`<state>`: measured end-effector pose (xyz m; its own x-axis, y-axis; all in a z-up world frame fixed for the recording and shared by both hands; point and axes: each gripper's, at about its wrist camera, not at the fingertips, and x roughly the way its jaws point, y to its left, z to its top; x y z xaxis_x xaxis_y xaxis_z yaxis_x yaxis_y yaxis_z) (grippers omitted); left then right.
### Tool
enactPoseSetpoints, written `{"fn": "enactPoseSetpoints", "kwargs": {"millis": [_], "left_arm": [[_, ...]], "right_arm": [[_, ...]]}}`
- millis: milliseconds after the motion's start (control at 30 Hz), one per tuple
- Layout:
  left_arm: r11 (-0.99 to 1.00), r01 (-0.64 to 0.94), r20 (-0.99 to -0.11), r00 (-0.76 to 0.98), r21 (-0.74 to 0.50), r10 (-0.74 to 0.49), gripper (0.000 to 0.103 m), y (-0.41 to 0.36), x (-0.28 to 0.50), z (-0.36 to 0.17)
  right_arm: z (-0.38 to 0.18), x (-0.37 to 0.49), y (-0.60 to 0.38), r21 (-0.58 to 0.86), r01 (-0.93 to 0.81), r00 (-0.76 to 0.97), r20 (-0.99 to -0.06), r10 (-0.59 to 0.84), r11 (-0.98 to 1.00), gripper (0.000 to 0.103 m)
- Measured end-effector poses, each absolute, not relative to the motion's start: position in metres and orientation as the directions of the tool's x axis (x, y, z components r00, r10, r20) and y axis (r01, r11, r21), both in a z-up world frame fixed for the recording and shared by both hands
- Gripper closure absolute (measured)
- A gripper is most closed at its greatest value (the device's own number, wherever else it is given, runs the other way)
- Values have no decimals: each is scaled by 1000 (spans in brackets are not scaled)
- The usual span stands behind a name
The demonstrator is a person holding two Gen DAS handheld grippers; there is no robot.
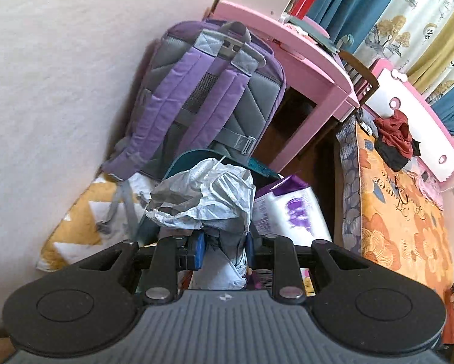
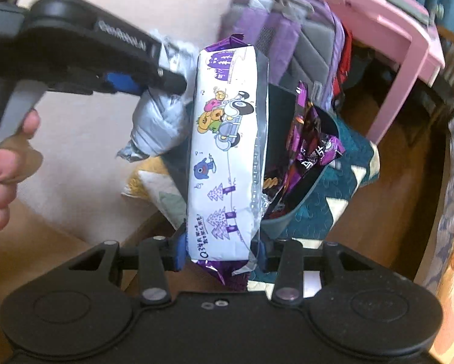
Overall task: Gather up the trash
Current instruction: 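Carry the tissue and snack packet up over the wastebasket, then open both grippers to drop the tissue and packet into the wastebasket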
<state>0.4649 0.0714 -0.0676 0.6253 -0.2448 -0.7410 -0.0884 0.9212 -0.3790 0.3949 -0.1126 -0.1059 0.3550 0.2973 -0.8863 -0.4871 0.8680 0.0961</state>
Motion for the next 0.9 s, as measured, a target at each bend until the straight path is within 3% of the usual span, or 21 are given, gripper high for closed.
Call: {"fn": "enactPoseSetpoints", "kwargs": {"millis": [333,733,833,867,900], "left_arm": [[943,-96,-847,475,-318,-237,78,57,529,-130],[960,-91,-929,292,-265,-229,75,46,532,-178],[954,-110,-926,295,-279,-237,58,49,527,-173],[953,-114,-923,305,-281,-236,44,51,524,-169],[953,-117,-918,324,-279,-229,36,51,520,-163]], "right_arm": [[-141,457,-94,74,-395,245,-952,183,916,61],[-138,459,-76,-18,-429,270,-957,109,903,52],[-131,454,-75,-30,-441,289,-951,110,897,45],[-129,452,-75,-32,-444,295,-949,113,895,45],[-125,450,-75,-33,-446,301,-947,115,894,45]]}}
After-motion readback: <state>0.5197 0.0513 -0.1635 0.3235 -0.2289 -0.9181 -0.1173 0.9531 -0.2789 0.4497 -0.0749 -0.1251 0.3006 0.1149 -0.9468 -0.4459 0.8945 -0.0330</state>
